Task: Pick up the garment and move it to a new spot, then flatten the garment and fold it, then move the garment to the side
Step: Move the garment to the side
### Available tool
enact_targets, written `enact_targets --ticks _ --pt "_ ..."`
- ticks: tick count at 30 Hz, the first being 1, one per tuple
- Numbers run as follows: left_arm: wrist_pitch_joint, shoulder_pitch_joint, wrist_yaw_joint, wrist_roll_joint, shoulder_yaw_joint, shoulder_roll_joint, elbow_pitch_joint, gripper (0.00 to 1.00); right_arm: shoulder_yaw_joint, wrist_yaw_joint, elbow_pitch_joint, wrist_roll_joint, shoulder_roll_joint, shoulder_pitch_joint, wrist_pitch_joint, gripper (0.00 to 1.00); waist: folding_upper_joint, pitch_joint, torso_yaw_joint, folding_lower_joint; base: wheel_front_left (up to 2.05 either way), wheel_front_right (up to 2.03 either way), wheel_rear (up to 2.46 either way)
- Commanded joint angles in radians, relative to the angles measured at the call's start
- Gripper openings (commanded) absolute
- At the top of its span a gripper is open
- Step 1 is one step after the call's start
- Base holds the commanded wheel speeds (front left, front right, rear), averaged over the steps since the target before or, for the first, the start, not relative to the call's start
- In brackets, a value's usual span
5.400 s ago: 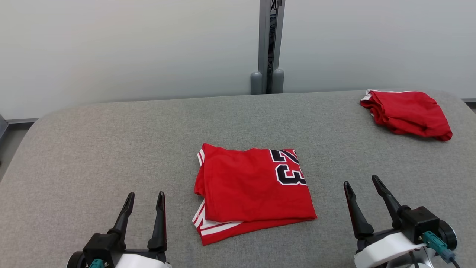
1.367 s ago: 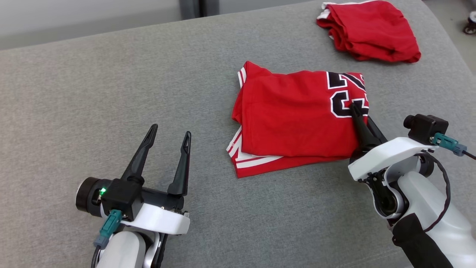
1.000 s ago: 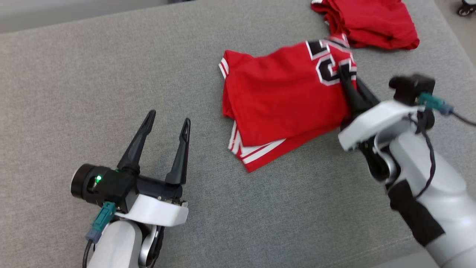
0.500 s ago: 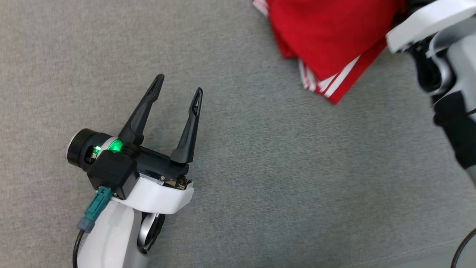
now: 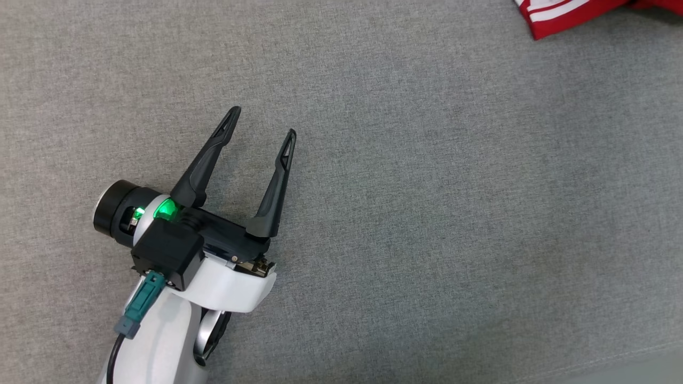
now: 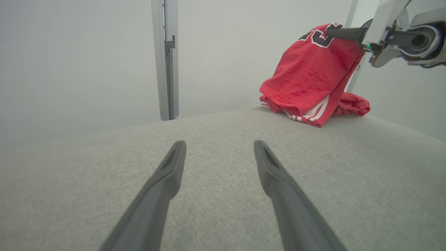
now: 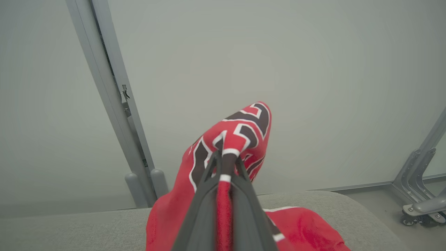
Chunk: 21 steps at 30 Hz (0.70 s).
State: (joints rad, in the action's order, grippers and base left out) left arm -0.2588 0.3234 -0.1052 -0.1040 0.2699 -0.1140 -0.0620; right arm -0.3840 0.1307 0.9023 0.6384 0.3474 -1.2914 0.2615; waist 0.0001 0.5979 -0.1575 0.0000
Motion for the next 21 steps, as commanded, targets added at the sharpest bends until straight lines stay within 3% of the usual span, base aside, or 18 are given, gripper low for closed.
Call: enact_targets --ticks 1,13,14,16,19,20,21 --pt "0.000 0.016 0.000 0.007 0.000 -0.007 -0.007 1.00 0.015 0.000 0.008 -0.011 0.013 -0.017 0.006 0.00 -0.0001 0.003 0.000 0.0000 0.00 0.00 0.00" --pt "0.020 0.044 -0.004 0.004 0.031 -0.016 -0.028 1.00 0.100 0.000 0.152 -0.112 0.088 -0.057 0.006 0.00 -0.0001 0.068 0.037 0.0000 0.00 0.00 0.00" --pt "0.022 0.048 -0.004 0.003 0.034 -0.015 -0.028 1.00 0.100 0.000 0.163 -0.117 0.093 -0.058 0.006 0.05 -0.0001 0.073 0.043 0.0000 0.00 0.00 0.00" --pt "0.024 0.057 -0.005 0.001 0.039 -0.016 -0.029 1.00 0.103 0.000 0.181 -0.127 0.110 -0.066 0.006 0.18 -0.0001 0.083 0.053 0.0000 0.00 0.00 0.00" --pt "0.028 0.067 -0.005 -0.001 0.045 -0.017 -0.035 1.00 0.096 0.000 0.214 -0.172 0.140 -0.079 0.006 0.47 -0.0001 0.102 0.070 0.0000 0.00 0.00 0.00" --pt "0.028 0.069 -0.004 -0.002 0.044 -0.018 -0.035 1.00 0.097 0.000 0.227 -0.183 0.147 -0.083 0.006 0.77 -0.0001 0.104 0.073 0.0000 0.00 0.00 0.00" --pt "0.027 0.071 -0.003 -0.002 0.045 -0.019 -0.035 1.00 0.102 0.000 0.233 -0.198 0.159 -0.094 0.006 1.00 -0.0001 0.107 0.075 0.0000 0.00 0.00 0.00"
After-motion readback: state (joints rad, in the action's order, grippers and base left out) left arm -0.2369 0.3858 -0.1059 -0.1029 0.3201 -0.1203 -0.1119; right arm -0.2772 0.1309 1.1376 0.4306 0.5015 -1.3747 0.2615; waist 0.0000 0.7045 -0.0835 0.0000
